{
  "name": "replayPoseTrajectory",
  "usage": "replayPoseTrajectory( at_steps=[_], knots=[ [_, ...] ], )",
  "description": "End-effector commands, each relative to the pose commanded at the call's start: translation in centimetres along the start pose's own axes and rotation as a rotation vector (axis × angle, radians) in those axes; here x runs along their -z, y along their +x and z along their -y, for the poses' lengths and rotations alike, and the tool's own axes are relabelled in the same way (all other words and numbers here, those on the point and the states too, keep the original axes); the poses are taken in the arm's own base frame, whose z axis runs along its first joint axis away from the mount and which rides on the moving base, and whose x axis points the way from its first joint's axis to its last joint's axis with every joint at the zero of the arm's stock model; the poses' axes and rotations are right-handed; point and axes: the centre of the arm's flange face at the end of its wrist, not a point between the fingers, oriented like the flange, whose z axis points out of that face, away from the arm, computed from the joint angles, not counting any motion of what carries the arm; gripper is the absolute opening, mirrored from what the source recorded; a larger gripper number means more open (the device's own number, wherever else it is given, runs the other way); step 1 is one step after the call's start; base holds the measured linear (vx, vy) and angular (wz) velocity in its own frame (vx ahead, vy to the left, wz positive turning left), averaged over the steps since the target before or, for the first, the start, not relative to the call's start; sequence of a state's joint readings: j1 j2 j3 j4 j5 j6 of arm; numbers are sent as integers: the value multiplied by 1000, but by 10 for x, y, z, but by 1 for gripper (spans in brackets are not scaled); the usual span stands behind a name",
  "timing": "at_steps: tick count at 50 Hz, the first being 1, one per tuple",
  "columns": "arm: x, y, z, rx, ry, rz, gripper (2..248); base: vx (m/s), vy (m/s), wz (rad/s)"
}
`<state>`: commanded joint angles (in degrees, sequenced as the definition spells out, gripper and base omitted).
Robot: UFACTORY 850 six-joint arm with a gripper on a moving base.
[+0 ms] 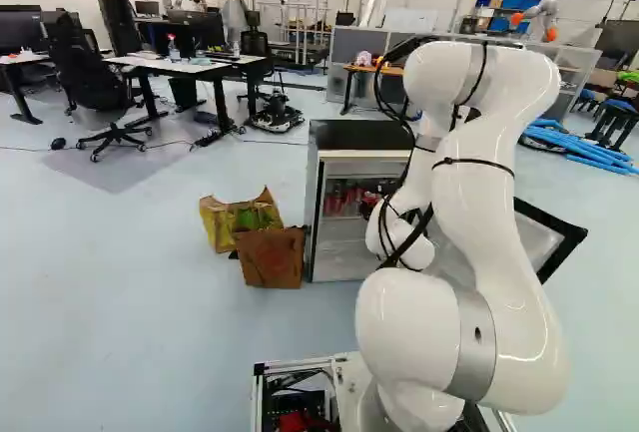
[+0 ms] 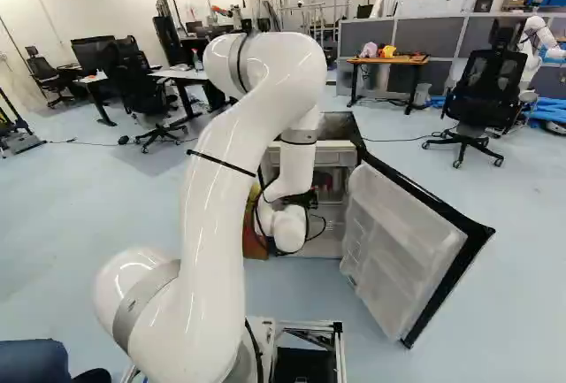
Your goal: Grab a drink from the fridge
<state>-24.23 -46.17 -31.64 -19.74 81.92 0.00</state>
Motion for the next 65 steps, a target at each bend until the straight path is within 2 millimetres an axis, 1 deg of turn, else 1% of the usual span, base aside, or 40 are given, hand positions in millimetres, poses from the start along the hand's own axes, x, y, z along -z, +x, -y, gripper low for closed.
replayPoseTrajectory(
  at_steps=[23, 31, 43, 65],
  knots=[
    [58, 16, 13, -11, -15, 10, 92, 0, 0, 0],
    [73, 22, 17, -11, -20, 5, 92, 0, 0, 0],
    [85, 32, 20, -6, -25, -14, 92, 0, 0, 0],
    [97, 52, 23, 13, -28, -63, 92, 0, 0, 0]
  ],
)
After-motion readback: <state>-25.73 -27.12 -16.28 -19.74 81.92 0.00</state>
